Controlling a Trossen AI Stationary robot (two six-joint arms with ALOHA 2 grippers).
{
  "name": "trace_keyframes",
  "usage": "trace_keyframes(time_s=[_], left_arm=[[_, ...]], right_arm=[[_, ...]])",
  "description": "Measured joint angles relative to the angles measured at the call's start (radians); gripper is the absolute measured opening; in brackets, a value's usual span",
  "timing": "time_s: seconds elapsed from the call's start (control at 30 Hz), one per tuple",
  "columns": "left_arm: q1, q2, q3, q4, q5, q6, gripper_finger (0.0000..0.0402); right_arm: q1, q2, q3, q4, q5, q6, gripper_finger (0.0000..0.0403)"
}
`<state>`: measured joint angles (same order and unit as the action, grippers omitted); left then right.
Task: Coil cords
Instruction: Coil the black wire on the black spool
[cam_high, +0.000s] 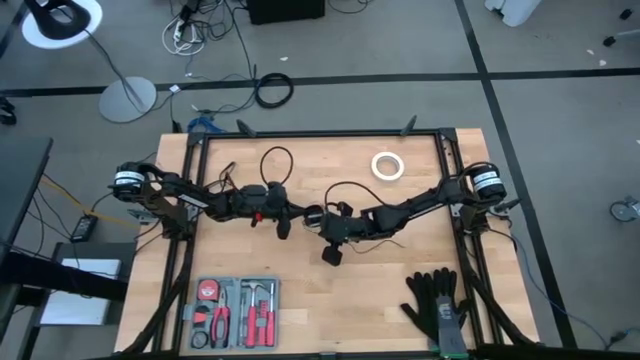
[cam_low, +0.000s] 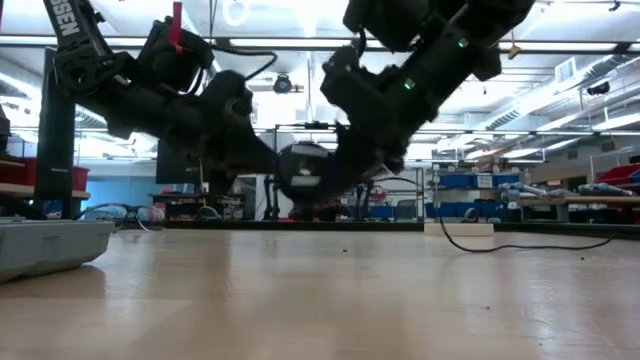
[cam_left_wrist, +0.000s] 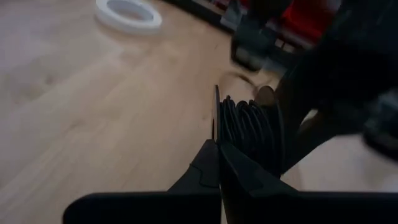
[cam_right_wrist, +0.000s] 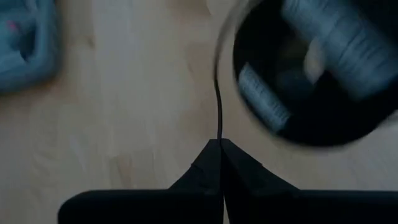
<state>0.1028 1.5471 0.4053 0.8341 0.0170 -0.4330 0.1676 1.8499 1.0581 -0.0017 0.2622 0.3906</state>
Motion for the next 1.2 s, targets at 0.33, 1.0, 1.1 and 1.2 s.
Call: trace_keyframes(time_s=[0.33,1.0,1.1,1.2], left_arm=[[0.0,0.0,0.0,-0.101,-0.049,-0.049,0.0],[0.0,0.0,0.0,-0.06,-0.002,-0.05,0.0],[0.0,0.0,0.0,-0.04,0.037,-0.042,0.0],[0.0,0.0,0.0,-0.051,0.053,-0.028,0.0]], right_arm=[[0.048,0.012,0.001,0.019,0.175,-0.07,0.0],[0.003,0.016,0.001,-0.128,0.083,0.12,0.0],[0.001,0.016,0.001,-0.213,0.112,0.162,0.0],[0.0,0.016,0.001,-0.246,0.138,0.182,0.0]])
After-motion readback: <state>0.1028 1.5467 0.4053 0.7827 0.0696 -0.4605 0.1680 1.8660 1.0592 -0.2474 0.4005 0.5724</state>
